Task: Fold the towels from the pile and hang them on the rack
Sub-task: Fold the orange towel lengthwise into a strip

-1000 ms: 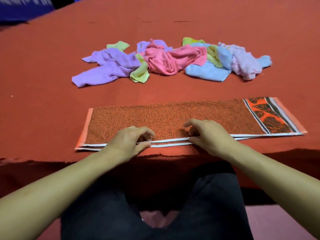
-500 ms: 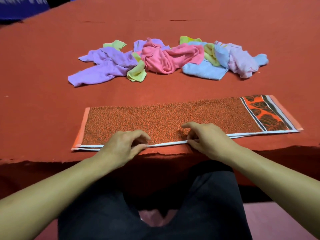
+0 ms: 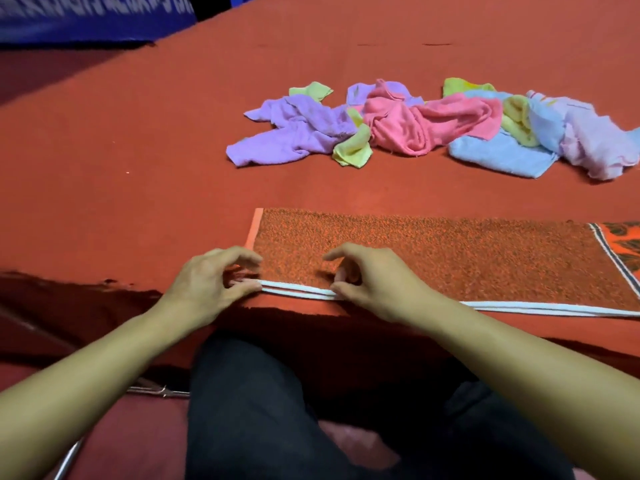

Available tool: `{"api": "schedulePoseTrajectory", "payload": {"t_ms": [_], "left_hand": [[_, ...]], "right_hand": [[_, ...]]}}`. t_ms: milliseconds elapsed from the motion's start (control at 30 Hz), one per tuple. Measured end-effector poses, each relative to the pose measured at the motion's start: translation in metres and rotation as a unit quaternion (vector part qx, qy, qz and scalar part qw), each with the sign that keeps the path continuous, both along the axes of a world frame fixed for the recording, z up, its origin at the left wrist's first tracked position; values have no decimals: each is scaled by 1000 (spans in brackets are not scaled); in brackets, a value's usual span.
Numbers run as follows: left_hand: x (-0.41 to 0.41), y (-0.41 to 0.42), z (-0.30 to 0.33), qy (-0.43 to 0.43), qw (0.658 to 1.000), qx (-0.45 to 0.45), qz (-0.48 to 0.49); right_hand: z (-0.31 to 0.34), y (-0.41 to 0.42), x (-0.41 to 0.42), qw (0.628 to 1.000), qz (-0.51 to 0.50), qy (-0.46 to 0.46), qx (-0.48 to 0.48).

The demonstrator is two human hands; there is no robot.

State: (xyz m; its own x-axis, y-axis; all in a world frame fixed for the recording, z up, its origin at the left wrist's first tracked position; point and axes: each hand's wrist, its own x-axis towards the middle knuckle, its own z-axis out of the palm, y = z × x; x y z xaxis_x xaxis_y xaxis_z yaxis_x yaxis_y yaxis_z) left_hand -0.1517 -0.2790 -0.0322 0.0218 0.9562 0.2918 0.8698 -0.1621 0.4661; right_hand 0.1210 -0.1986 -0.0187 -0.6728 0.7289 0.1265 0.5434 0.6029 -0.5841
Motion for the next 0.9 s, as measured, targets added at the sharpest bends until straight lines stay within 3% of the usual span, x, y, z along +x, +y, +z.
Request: {"api": "schedulePoseTrajectory", "payload": {"t_ms": [100,233,333,533,667,800,900], "left_hand": [[-13,1,-8,-28,999,-25,-13],[-23,3,-10,63,995,12,-72],[-30,2,-9,71,993,1,-91],[-23,48,9,-6,1000,-9,-5],[-28,115,6,-15,997,-51,54],[-37,147,0,-6,993,-108,55],[-41,154,3,-20,990,-135,14]], "right_hand": [[-4,2,-27,1000,24,-2,0],[-10,0,-45,998,43,-44,32],[-7,2,-46,997,46,-60,25],[3,38,-44,999,-30,-10,-17],[-1,83,-49,995,-83,-24,51],[-1,118,-40,980,-129,-114,101],[-4,136,-31,971,-126,-198,47]]}}
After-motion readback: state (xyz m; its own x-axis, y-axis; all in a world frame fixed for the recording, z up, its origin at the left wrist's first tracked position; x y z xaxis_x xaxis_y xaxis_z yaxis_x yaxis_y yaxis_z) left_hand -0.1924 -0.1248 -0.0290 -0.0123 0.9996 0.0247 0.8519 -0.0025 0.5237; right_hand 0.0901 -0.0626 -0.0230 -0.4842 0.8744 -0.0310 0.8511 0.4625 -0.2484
